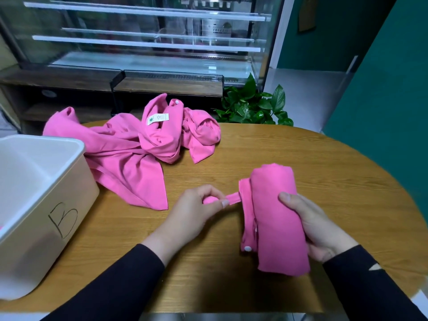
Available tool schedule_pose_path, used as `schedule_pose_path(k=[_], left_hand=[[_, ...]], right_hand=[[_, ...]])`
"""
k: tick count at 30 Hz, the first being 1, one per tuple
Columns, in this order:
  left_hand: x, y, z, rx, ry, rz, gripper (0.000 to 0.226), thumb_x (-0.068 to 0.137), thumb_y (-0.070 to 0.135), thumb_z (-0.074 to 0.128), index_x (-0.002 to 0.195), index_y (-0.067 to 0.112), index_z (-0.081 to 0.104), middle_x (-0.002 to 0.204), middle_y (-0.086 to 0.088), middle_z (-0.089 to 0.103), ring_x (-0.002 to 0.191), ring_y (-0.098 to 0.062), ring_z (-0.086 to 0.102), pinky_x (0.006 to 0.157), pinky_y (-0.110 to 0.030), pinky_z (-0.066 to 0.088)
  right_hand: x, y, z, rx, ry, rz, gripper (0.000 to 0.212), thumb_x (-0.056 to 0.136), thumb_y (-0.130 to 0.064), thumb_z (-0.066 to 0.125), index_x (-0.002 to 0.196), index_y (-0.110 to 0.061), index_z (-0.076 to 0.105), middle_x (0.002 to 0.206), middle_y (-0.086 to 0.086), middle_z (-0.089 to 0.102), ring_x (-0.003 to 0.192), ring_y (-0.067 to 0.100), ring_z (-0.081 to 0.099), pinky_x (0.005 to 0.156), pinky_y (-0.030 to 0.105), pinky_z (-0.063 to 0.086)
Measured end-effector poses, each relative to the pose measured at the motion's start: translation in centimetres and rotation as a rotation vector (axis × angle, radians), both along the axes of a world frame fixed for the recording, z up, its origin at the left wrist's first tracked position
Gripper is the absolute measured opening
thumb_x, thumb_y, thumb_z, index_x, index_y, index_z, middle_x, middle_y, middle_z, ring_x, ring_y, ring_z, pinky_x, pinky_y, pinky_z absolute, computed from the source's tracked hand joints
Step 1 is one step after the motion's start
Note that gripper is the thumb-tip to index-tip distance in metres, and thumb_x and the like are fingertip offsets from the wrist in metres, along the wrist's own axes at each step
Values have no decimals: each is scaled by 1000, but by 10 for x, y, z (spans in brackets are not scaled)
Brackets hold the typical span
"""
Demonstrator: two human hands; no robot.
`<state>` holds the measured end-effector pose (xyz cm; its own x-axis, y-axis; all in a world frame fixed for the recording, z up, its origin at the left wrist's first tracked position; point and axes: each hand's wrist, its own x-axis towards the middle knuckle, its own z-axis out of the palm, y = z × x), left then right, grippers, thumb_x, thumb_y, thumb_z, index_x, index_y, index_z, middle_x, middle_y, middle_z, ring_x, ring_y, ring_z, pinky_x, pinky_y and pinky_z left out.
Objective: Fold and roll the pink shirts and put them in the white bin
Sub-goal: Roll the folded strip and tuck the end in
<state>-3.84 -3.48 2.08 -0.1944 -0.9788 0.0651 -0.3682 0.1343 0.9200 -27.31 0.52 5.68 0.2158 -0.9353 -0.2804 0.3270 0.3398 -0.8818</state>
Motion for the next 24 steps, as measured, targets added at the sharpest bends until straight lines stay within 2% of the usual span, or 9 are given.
schedule_pose_path(k=[3, 6, 10, 12, 14, 17, 20, 22, 24], left_hand=[[3, -2, 2, 14, -8, -51, 11, 88, 18, 75, 97, 22, 71, 65, 1, 69, 56, -7, 60, 60, -22, 45], [4, -2, 4, 24, -43, -45, 10, 88, 22, 75, 82, 17, 69, 67, -1, 72, 60, -9, 65, 68, -28, 50], [8, -4, 6, -6, -39, -52, 23, 88, 25, 76, 70, 15, 66, 73, 3, 69, 70, -8, 61, 73, -30, 46], [9, -1, 10, 45, 171, -85, 27, 87, 18, 76, 62, 15, 67, 85, 1, 65, 82, -8, 59, 80, -23, 41], [7, 4, 16, 121, 423, -141, 29, 85, 17, 76, 57, 17, 65, 86, 0, 62, 86, -11, 57, 85, -25, 38], [2, 12, 19, 188, 697, -203, 24, 80, 22, 73, 59, 13, 67, 70, -5, 58, 76, -17, 57, 80, -28, 42], [-1, 17, 23, 282, 849, -176, 22, 79, 13, 56, 75, 3, 76, 50, -13, 50, 58, -26, 54, 66, -29, 51], [1, 19, 22, 331, 932, -143, 36, 71, 4, 47, 88, 1, 79, 52, -20, 55, 53, -29, 55, 64, -30, 54], [0, 20, 21, 361, 998, -101, 42, 71, -4, 44, 92, 4, 79, 73, -26, 68, 49, -27, 56, 59, -28, 54]], right_hand=[[0, 3, 4, 22, -19, 6, 86, 28, -35, 101, 101, -4, 67, 83, 34, 69, 61, 40, 71, 52, 47, 59], [-3, 4, 4, 34, -13, 3, 103, 18, -38, 103, 106, -3, 63, 86, 34, 70, 63, 41, 71, 52, 46, 59], [-8, 4, 1, 33, 10, 65, 94, 29, -38, 103, 108, -1, 66, 92, 35, 68, 69, 43, 71, 60, 52, 61], [-9, 5, 1, 42, 36, 93, 84, 47, -32, 98, 115, -1, 61, 93, 35, 68, 71, 42, 70, 63, 52, 61], [-8, 6, -2, 64, 21, 62, 67, 59, -27, 88, 114, -1, 61, 90, 34, 68, 67, 40, 71, 58, 48, 61], [-1, 9, -6, 65, 1, 88, 83, 35, -36, 102, 104, -1, 72, 89, 34, 69, 66, 38, 71, 56, 45, 60], [0, 11, -11, 65, -60, 21, 74, 11, -38, 103, 75, -7, 81, 79, 27, 71, 59, 33, 71, 50, 41, 59], [1, 14, -13, 47, -119, 7, 76, 9, -39, 103, 74, -7, 81, 79, 25, 72, 60, 30, 72, 51, 41, 60], [2, 18, -13, 22, -203, 47, 79, 9, -39, 104, 78, -8, 82, 81, 24, 73, 63, 30, 73, 54, 41, 61]])
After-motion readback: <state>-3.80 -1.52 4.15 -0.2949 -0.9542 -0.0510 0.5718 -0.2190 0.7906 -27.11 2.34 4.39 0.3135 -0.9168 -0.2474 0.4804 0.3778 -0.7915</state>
